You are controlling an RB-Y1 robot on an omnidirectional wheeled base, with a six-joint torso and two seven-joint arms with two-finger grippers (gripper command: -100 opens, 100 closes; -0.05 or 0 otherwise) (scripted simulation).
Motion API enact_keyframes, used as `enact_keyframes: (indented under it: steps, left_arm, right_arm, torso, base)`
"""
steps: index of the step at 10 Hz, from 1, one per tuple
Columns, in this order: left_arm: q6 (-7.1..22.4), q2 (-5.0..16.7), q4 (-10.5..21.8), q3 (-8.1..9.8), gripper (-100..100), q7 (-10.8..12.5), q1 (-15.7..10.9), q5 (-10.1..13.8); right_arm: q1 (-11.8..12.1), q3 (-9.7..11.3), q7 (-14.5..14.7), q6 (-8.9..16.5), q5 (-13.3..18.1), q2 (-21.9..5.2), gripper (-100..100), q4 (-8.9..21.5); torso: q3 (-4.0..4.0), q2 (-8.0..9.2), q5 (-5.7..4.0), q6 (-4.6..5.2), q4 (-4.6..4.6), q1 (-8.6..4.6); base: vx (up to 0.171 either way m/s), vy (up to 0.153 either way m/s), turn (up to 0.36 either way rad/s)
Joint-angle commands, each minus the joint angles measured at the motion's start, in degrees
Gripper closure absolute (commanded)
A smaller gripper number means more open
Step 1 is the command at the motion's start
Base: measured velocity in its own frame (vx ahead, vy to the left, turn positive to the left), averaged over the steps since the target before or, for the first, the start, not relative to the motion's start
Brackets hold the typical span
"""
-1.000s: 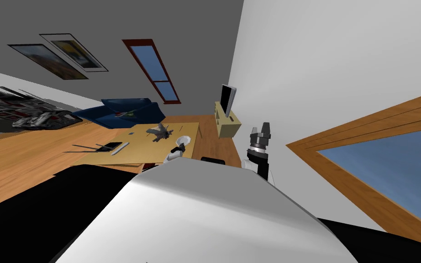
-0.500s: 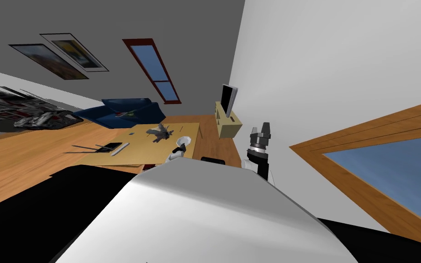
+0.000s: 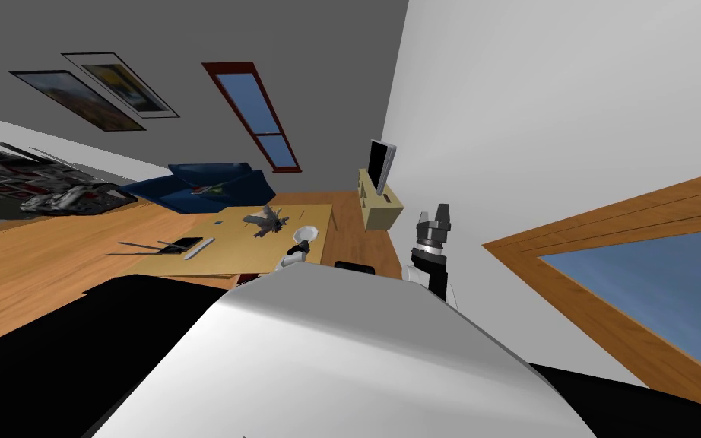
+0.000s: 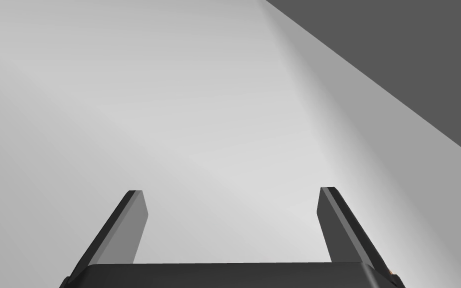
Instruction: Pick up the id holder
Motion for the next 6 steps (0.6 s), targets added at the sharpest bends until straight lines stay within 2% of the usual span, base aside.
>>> enact_keyframes:
  steps: [1, 2, 4, 5, 6]
  left_arm:
    - [0.00, 0.00, 0.00, 0.00, 0, 0.00, 0.00, 0.00]
    - [1.42, 0.22, -1.96, 0.22, 100, -0.01, 0.73, 0.31]
    - [2.90, 0.50, -3.90, 0.42, 100, -0.03, 1.50, 0.72]
    - [2.17, 0.38, -3.13, 0.37, 100, -0.04, 1.16, 0.52]
    - [2.40, 0.39, -3.25, 0.38, 0, -0.04, 1.22, 0.54]
  right_arm:
    - [0.00, 0.00, 0.00, 0.00, 0.00, 0.00, 0, 0.00]
    - [0.00, 0.00, 0.00, 0.00, 0.00, 0.00, 0, 0.00]
    - [-0.01, 0.00, 0.00, 0.00, 0.00, 0.00, 0, 0.00]
    - [-0.01, 0.01, 0.00, 0.00, 0.00, 0.01, 0, 0.00]
    - [0.00, 0.00, 0.00, 0.00, 0.00, 0.00, 0, 0.00]
  torso:
    - [0.00, 0.00, 0.00, 0.00, 0.00, 0.00]
    - [0.00, 0.00, 0.00, 0.00, 0.00, 0.00]
    - [0.09, 0.18, -0.03, -0.02, 0.01, -0.17]
    - [0.11, 0.20, -0.04, -0.02, 0.02, -0.22]
    - [0.07, 0.13, -0.03, -0.01, 0.01, -0.14]
  base:
    - [0.000, 0.000, 0.000]
    - [-0.025, -0.021, -0.016]
    - [-0.043, -0.042, -0.008]
    - [-0.018, -0.022, 0.003]
    - [0.000, 0.000, 0.000]
